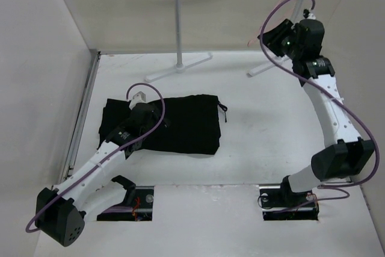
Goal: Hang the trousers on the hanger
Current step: Pick up the hanger from the clothesline.
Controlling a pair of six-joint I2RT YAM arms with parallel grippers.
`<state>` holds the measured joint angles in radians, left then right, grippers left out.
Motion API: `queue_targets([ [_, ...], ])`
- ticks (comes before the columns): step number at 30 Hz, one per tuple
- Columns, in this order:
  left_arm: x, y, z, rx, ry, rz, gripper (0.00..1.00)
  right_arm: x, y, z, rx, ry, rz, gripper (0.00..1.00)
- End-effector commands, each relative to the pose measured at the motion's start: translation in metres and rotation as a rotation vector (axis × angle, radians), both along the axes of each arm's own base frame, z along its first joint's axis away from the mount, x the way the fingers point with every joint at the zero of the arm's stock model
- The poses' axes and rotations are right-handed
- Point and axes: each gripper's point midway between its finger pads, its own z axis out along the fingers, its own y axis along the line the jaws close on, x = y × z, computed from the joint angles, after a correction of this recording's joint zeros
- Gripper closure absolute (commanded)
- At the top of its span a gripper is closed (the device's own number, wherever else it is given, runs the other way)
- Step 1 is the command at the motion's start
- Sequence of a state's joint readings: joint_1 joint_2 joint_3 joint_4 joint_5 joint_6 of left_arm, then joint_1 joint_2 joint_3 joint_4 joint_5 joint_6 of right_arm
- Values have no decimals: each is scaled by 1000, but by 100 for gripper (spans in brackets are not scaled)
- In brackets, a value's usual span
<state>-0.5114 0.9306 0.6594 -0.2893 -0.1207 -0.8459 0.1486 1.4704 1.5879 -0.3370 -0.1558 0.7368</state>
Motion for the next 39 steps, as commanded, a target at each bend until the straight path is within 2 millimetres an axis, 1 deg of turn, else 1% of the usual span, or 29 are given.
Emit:
queue_targets([
  [1, 8, -8, 22, -29, -67, -20, 61, 25, -32, 6, -55, 14, -70, 58],
  [3, 7, -9, 20, -29, -62, -22, 61, 42, -38, 11, -60, 7, -67, 54],
  [7, 5, -9, 16, -28, -53, -24, 60, 65, -29, 21, -47, -32, 5, 50],
  [10, 3, -9, 11, -21, -39, -24, 60, 82, -31, 17, -37, -26, 8, 50],
  [14, 2, -9, 8, -18, -30, -22, 60, 101, -34, 4, -38, -1, -4, 52],
  [17, 3, -9, 7, -14, -26, -21, 60, 111, -32, 1, -39, -8, 6, 57],
  [18, 3, -9, 6, -13, -24, -21, 60, 114, -32, 0, -39, -12, 9, 60],
  [19, 3, -9, 5, -12, -21, -19, 60, 117, -30, 1, -40, -20, 15, 66],
  [21, 4, -9, 4, -9, -18, -17, 60, 118, -26, 6, -38, -41, 33, 73],
  [22, 3, -10, 4, -10, -16, -18, 60, 118, -24, 11, -38, -62, 42, 77],
  [27, 4, -11, 1, -11, -10, -13, 60, 109, -23, 41, -59, -153, 55, 85],
  [31, 7, -13, 3, -13, -12, -12, 60, 95, -27, 64, -107, -215, 54, 87],
  [33, 9, -14, 5, -16, -16, -12, 60, 86, -25, 74, -134, -241, 61, 87],
  [36, 12, -16, 8, -16, -19, -15, 60, 75, -20, 80, -148, -257, 81, 88],
  [39, 16, -20, 16, -27, -35, -22, 59, 67, -12, 78, -169, -267, 112, 89],
])
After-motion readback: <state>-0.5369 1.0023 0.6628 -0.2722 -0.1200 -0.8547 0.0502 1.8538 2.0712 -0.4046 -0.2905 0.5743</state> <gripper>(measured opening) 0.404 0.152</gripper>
